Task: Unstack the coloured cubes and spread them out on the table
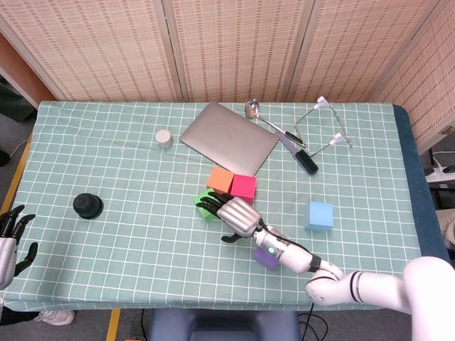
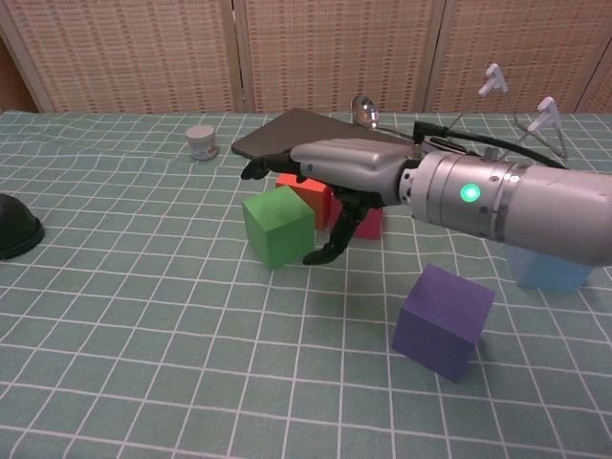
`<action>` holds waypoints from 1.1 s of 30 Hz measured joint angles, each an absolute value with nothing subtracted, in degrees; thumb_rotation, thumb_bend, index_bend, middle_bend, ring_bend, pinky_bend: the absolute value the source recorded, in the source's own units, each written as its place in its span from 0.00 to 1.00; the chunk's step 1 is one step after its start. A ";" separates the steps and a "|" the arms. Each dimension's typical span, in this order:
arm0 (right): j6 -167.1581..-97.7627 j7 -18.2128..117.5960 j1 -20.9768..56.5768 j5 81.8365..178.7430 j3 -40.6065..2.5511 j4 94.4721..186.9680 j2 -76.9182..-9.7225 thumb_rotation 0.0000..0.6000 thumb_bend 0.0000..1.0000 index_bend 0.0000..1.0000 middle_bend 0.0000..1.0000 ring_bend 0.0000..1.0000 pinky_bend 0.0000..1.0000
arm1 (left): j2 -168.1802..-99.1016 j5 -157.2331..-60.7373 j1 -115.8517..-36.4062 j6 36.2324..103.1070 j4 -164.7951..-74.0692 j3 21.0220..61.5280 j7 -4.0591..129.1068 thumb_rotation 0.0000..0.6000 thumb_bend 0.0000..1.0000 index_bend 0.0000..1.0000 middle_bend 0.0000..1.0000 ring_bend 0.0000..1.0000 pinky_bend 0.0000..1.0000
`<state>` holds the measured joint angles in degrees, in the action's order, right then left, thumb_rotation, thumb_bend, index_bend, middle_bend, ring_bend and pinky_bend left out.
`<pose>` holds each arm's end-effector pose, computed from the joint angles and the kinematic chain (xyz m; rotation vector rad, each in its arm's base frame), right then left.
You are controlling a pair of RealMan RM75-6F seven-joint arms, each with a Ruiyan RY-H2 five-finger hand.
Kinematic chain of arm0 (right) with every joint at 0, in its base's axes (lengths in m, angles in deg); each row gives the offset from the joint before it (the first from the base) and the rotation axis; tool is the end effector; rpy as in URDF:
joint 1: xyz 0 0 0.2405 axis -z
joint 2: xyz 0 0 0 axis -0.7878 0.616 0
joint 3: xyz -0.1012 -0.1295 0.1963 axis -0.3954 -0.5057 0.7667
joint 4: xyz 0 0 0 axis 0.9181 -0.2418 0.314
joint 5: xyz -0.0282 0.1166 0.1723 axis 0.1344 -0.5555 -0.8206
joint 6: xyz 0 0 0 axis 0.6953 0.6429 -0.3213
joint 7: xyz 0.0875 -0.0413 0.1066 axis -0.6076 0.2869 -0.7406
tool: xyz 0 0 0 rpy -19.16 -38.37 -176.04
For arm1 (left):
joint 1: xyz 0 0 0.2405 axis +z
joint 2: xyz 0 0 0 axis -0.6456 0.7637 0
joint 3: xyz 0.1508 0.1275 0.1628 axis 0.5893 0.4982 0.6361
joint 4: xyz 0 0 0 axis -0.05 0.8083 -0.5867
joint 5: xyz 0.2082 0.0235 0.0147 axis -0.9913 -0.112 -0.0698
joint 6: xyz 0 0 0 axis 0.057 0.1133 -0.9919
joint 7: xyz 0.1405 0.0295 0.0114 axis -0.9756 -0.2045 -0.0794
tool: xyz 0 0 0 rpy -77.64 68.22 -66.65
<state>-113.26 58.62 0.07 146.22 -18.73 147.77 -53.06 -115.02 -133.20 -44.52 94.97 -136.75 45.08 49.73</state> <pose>-0.0683 -0.3364 -0.0583 2.2435 -0.8507 1.0854 -0.3147 0.1835 0.1756 -1.3781 -0.6387 -0.7513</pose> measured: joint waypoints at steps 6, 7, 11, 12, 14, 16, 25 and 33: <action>-111.99 66.47 -3.58 139.95 -16.38 141.46 -59.78 1.00 0.08 0.10 0.07 0.00 0.11 | -114.87 -132.86 -44.37 95.15 -136.71 44.90 50.18 1.00 0.39 0.24 0.13 0.16 0.33; -111.64 67.22 -4.06 138.78 -16.07 140.55 -60.39 1.00 0.08 0.11 0.07 0.00 0.11 | -114.85 -132.80 -44.37 95.13 -136.71 44.88 50.26 1.00 0.39 0.24 0.13 0.16 0.33; -110.55 69.53 -5.47 135.37 -15.34 137.35 -62.31 1.00 0.08 0.11 0.07 0.00 0.09 | -114.79 -132.81 -44.42 95.03 -136.73 44.87 50.43 1.00 0.39 0.24 0.13 0.16 0.33; -110.43 69.84 -5.72 134.71 -15.16 136.52 -62.83 1.00 0.08 0.12 0.07 0.00 0.09 | -114.79 -132.84 -44.43 95.03 -136.72 44.87 50.45 1.00 0.39 0.24 0.13 0.16 0.33; -110.06 70.06 -6.31 133.16 -14.56 134.61 -64.12 1.00 0.08 0.13 0.07 0.00 0.09 | -114.82 -132.87 -44.43 95.07 -136.67 44.86 50.51 1.00 0.39 0.24 0.13 0.16 0.33; -109.39 69.72 -6.92 131.65 -13.88 132.87 -65.20 1.00 0.08 0.14 0.08 0.00 0.09 | -114.81 -132.78 -44.41 95.07 -136.66 44.84 50.62 1.00 0.39 0.24 0.13 0.16 0.33; -108.90 65.13 -8.59 132.37 -13.06 126.26 -68.91 1.00 0.09 0.42 0.36 0.24 0.30 | -114.54 -132.54 -44.14 95.58 -136.57 44.60 51.38 1.00 0.39 0.24 0.13 0.16 0.33; -112.87 59.89 -8.48 138.59 -14.63 121.97 -71.49 1.00 0.09 0.55 0.46 0.36 0.41 | -114.51 -132.69 -44.12 95.72 -136.60 44.57 51.43 1.00 0.39 0.24 0.13 0.16 0.33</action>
<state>-112.87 59.89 -8.48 138.59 -14.63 121.97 -71.49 -114.51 -132.69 -44.12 95.72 -136.60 44.57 51.43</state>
